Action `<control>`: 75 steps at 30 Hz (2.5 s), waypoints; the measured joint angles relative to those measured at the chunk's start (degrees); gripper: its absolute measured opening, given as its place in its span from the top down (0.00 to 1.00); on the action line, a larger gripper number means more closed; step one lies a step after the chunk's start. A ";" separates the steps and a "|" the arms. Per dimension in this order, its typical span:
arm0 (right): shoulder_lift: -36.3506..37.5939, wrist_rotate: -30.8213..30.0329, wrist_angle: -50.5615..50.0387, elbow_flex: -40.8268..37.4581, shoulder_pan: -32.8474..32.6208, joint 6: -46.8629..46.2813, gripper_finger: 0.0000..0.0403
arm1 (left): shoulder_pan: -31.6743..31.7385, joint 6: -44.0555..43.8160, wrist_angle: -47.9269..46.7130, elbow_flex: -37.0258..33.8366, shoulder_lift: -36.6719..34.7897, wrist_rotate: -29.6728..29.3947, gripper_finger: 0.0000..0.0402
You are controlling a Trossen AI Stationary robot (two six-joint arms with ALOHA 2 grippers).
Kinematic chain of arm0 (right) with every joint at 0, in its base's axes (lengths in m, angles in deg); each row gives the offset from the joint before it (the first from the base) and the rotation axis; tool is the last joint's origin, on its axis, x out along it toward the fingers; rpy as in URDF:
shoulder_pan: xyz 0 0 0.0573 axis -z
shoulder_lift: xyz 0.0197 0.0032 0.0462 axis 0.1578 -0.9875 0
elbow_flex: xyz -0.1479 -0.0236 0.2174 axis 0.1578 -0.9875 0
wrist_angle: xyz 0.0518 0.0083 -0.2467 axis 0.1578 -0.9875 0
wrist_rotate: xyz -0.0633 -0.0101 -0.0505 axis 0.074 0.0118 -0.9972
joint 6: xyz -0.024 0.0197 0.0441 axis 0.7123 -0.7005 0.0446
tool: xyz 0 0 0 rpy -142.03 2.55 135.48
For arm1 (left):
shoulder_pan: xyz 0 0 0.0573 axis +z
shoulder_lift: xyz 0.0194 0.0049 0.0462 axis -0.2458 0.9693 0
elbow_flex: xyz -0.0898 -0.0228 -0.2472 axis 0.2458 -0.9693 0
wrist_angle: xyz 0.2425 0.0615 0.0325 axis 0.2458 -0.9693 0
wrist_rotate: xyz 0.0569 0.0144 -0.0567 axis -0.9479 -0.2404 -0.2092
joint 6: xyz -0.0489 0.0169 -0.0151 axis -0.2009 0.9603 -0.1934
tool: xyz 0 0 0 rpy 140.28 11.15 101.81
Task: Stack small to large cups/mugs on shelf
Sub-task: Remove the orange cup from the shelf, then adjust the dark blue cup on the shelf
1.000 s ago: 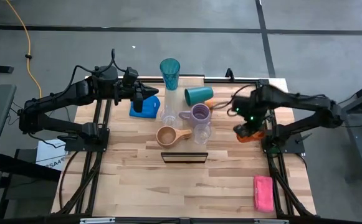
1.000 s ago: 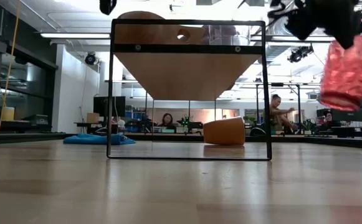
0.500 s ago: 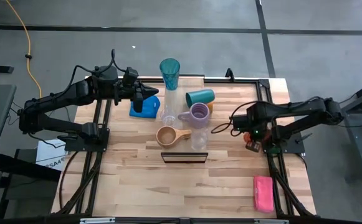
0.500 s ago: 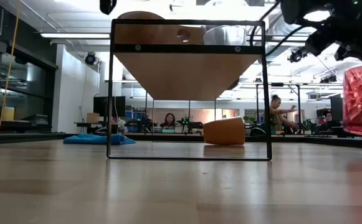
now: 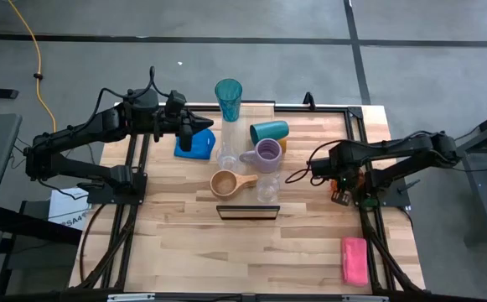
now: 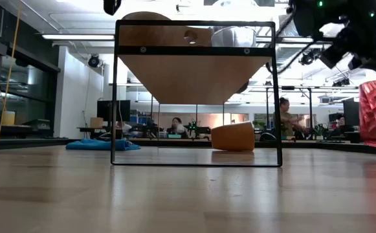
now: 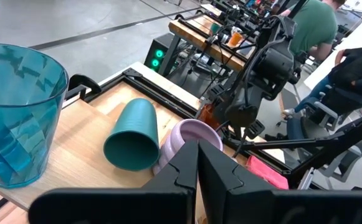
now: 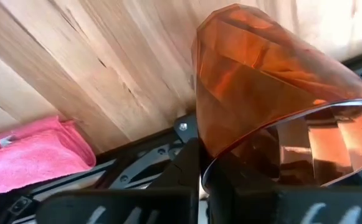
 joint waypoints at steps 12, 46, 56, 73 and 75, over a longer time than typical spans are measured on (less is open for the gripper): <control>-2.80 0.92 2.31 -1.93 0.02 -2.48 1.00 | -0.01 -0.02 -0.02 0.00 0.00 0.00 1.00; -2.70 3.01 -1.21 19.06 0.02 0.47 0.57 | -0.01 0.00 -0.04 0.00 0.00 0.00 1.00; -2.24 -3.57 1.07 34.14 3.19 0.97 0.56 | -0.01 -0.01 -0.04 0.00 0.00 0.00 1.00; 1.41 4.80 27.20 32.59 26.31 6.89 0.56 | -0.07 -18.48 7.73 0.01 9.00 -0.57 0.96; 1.41 4.81 27.38 32.59 27.30 7.00 0.56 | -0.07 -20.75 8.75 0.00 11.24 -1.71 0.91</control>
